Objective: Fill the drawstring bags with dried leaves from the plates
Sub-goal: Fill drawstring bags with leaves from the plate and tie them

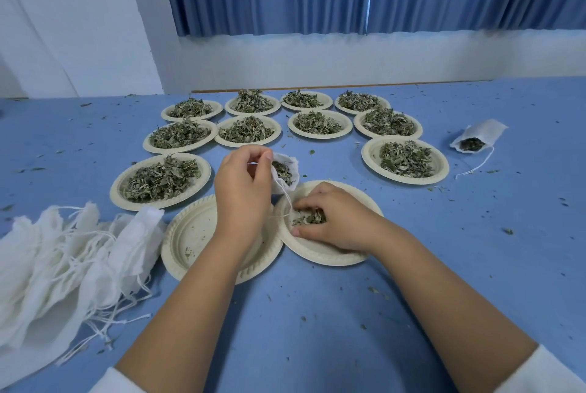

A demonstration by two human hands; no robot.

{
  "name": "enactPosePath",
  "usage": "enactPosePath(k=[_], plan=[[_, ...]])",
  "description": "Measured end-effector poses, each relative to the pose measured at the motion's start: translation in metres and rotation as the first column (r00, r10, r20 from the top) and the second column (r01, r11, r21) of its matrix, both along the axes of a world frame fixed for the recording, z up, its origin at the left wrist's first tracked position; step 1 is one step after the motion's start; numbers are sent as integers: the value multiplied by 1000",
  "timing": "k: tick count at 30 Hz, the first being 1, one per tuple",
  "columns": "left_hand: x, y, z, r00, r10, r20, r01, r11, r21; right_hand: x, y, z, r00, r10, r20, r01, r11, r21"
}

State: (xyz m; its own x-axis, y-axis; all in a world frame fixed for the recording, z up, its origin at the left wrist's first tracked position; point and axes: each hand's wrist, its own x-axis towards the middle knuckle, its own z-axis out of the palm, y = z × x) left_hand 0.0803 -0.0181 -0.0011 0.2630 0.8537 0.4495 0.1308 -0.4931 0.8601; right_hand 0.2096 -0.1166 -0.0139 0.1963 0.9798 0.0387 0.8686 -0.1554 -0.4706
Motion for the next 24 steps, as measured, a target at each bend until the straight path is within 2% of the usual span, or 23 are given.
enactPosePath(k=[6, 11, 15, 17, 20, 24], plan=[[1, 0, -2, 1000, -13, -4, 13, 1000, -15, -4, 0, 2, 999, 39, -22, -36, 995, 91], [2, -1, -2, 999, -18, -31, 17, 1000, -18, -5, -2, 3, 999, 34, -36, -30, 994, 101], [1, -3, 0, 999, -30, -22, 29, 999, -32, 5, -5, 7, 986, -69, -150, 96, 980, 176], [1, -3, 0, 998, -53, -21, 52, 997, -63, 11, -6, 12, 958, -136, -251, 206, 938, 278], [2, -5, -1, 996, -87, -27, 84, 993, -88, 17, -8, 20, 880, -176, -441, 374, 828, 417], [6, -12, 1, 993, -105, -59, 102, 994, -47, 8, -7, 25, 850, -139, -508, 431, 738, 519]])
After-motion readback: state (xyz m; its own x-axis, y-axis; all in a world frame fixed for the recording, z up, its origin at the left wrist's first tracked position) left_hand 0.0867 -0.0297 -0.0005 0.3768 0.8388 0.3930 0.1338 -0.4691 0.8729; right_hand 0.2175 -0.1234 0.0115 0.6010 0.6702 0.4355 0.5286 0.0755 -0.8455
